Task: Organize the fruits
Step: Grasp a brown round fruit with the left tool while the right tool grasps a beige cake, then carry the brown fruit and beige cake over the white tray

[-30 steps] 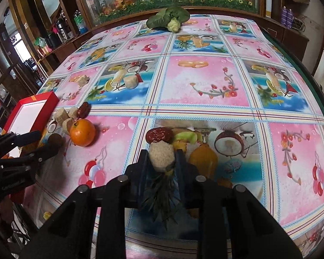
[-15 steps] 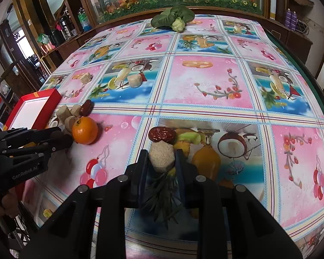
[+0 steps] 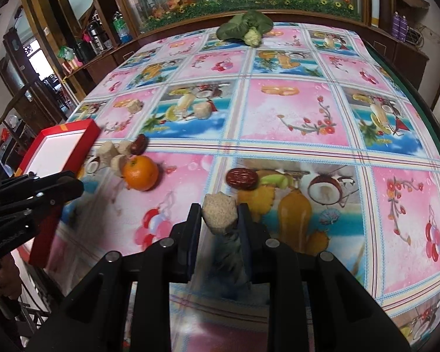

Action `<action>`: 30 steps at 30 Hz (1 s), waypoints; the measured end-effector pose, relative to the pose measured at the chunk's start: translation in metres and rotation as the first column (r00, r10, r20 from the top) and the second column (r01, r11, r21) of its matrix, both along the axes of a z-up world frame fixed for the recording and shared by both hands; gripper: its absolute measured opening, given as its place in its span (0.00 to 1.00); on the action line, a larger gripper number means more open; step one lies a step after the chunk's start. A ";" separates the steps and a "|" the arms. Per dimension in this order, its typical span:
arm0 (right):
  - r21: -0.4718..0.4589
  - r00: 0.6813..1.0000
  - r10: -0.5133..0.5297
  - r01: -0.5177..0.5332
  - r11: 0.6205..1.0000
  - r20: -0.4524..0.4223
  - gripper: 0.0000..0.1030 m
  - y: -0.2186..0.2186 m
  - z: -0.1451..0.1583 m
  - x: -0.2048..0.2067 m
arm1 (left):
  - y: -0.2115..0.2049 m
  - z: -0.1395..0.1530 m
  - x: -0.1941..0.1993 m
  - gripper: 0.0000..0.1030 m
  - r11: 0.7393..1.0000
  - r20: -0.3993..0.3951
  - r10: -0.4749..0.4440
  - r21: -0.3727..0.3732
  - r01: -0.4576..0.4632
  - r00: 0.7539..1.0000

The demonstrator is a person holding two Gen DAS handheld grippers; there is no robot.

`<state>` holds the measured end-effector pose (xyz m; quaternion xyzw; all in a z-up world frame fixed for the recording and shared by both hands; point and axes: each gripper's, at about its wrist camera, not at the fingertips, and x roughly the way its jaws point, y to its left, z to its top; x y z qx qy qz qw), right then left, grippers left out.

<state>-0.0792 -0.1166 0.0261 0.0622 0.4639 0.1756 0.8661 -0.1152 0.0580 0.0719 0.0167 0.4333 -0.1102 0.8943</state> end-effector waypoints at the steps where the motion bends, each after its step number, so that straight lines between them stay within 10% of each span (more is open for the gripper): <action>1: 0.008 1.000 0.011 -0.011 1.000 0.001 0.26 0.004 0.003 -0.002 | 0.007 0.003 -0.004 0.21 1.000 0.011 0.014 0.000 -0.014 1.000; 30: 0.118 0.916 0.396 -0.402 0.908 0.067 0.27 0.232 0.047 -0.014 | 0.157 -0.009 -0.048 0.21 0.925 0.088 0.370 0.053 -0.375 0.925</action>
